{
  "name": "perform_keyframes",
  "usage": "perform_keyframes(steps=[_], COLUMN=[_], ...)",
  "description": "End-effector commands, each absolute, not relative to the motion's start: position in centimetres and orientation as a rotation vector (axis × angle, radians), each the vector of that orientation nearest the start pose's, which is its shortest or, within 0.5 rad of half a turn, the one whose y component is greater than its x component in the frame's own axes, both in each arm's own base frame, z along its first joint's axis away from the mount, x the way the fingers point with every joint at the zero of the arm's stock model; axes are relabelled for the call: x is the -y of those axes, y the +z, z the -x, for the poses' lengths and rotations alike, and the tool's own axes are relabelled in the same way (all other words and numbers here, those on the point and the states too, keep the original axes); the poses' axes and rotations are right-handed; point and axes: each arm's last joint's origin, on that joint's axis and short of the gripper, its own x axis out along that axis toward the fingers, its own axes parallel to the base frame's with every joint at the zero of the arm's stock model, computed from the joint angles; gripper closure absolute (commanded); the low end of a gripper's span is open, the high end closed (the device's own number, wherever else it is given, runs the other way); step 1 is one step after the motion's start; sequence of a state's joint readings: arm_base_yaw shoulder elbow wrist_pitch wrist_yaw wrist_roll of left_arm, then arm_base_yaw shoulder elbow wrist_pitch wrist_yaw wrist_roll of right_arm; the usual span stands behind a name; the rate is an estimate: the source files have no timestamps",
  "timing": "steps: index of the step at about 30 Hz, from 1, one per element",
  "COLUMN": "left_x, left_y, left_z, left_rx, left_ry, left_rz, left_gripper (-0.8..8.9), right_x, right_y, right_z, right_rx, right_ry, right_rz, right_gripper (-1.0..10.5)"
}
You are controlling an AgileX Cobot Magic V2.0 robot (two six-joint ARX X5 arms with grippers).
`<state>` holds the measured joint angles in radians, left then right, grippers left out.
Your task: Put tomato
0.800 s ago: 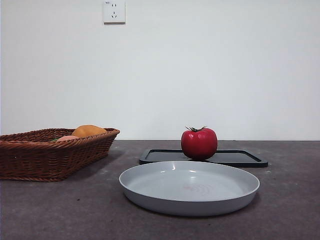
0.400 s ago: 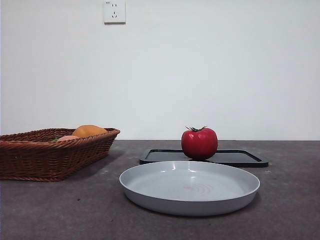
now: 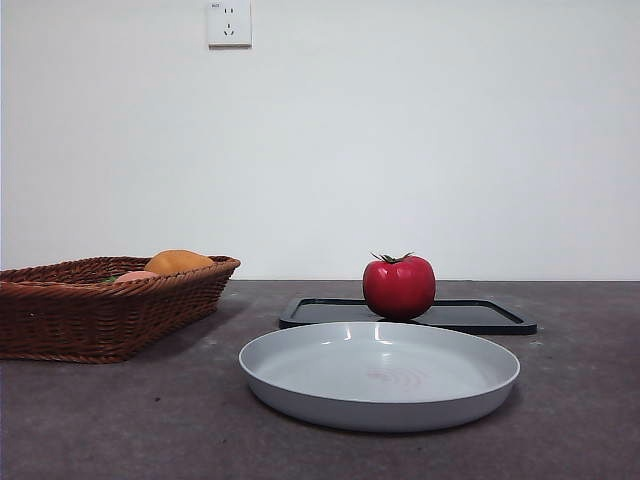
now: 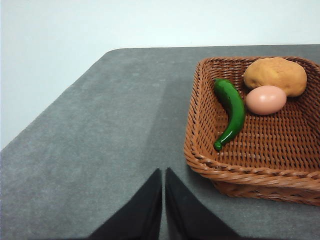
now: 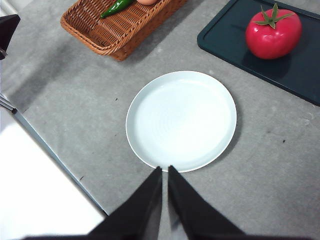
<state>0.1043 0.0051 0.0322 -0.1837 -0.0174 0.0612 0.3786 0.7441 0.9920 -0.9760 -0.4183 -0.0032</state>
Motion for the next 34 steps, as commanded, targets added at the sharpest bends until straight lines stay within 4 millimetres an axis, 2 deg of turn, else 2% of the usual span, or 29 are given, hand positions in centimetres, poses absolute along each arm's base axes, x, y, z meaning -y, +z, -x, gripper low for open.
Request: perform_keyframes(steps=[1, 4, 7, 11, 13, 16, 26, 34], left_x=[-1.0, -1.0, -1.0, -1.0, -1.0, -1.0, -1.0, -1.0], left_y=[14.9, 14.9, 14.9, 14.9, 14.9, 14.9, 14.9, 14.9], left_z=[-9.5, -9.5, -9.5, -9.5, -9.5, -9.5, -9.5, -9.5], left_rx=[-0.185, -0.185, -0.185, -0.185, -0.185, -0.185, -0.185, -0.185], left_ry=[0.115, 0.115, 0.115, 0.115, 0.115, 0.115, 0.115, 0.115], left_rz=[-0.048, -0.048, -0.048, -0.048, -0.048, -0.048, -0.048, -0.048], left_gripper=[8.05, 8.05, 8.05, 8.05, 8.05, 8.05, 8.05, 8.05], right_x=[-5.6, -5.6, -4.9, -3.3, -2.5, -1.7, -0.9, -0.4], right_y=[34.1, 34.1, 34.5, 35.0, 34.6, 32.7, 23.1, 18.5], right_z=[-10.7, -10.6, -10.2, -9.6, -9.1, -8.6, -8.9, -9.4], right_rx=[-0.734, -0.731, -0.655, -0.470, -0.370, -0.254, 0.018, 0.064], right_ry=[0.768, 0.768, 0.729, 0.606, 0.536, 0.446, 0.321, 0.157], right_rz=[-0.013, -0.012, 0.047, 0.037, 0.020, 0.023, 0.026, -0.033], right_gripper=[9.4, 9.4, 9.4, 9.4, 9.4, 9.4, 9.4, 9.4])
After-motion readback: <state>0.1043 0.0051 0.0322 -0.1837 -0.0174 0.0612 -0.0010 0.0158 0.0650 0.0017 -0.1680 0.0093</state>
